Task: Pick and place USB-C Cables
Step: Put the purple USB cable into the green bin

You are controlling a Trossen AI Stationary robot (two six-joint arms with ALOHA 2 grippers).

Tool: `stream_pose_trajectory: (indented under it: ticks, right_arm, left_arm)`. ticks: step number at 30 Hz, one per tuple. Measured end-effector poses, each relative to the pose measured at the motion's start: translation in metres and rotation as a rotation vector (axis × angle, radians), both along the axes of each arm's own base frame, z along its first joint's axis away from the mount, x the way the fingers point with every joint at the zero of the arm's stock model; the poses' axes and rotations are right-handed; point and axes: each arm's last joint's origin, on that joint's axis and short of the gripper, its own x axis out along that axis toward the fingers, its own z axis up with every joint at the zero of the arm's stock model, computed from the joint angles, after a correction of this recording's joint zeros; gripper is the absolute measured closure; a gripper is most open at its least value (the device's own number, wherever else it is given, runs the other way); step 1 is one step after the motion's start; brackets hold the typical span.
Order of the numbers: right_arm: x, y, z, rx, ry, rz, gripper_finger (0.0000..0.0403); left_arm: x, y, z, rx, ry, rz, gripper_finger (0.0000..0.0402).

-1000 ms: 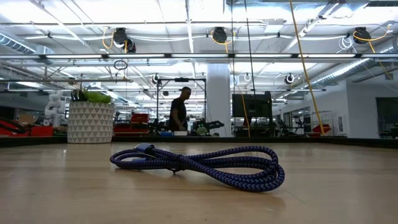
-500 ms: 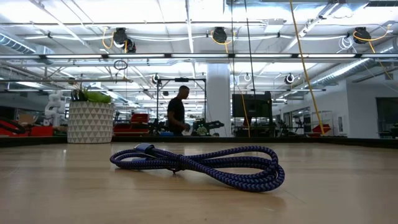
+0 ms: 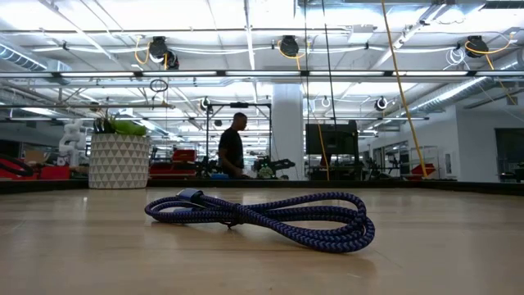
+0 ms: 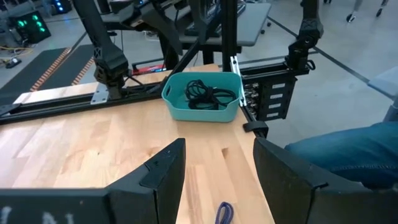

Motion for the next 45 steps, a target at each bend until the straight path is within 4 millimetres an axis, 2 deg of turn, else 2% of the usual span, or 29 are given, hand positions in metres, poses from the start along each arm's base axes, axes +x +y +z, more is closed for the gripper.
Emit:
stream_pose_trajectory:
  ticks: [11,19,27,34,40,45]
  right_arm:
    - [0.013,-0.003,-0.010,-0.460,-0.180,-0.046,0.0269]
    - [0.021,0.003,-0.038,-0.660,-0.228,0.074,0.0271]
    - [0.021,0.003,-0.052,-0.725,-0.216,0.138,0.0271]
    - [0.020,0.003,-0.065,-0.708,-0.187,0.183,0.0271]
    - [0.020,0.002,-0.073,-0.715,-0.180,0.187,0.0271]
    - [0.022,0.005,-0.071,-0.686,-0.214,0.172,0.0271]
  left_arm:
    - [0.000,0.000,0.000,-0.012,0.005,0.004,0.0211]
    - [0.000,0.001,0.000,-0.004,-0.006,0.051,0.0211]
    - [0.003,0.003,0.003,0.082,-0.059,0.064,0.0211]
    - [0.028,-0.013,0.009,0.171,-0.038,0.068,0.0211]
    - [0.054,-0.039,-0.013,0.261,0.169,0.063,0.0211]
    - [0.062,-0.054,-0.027,0.259,0.283,0.045,0.0211]
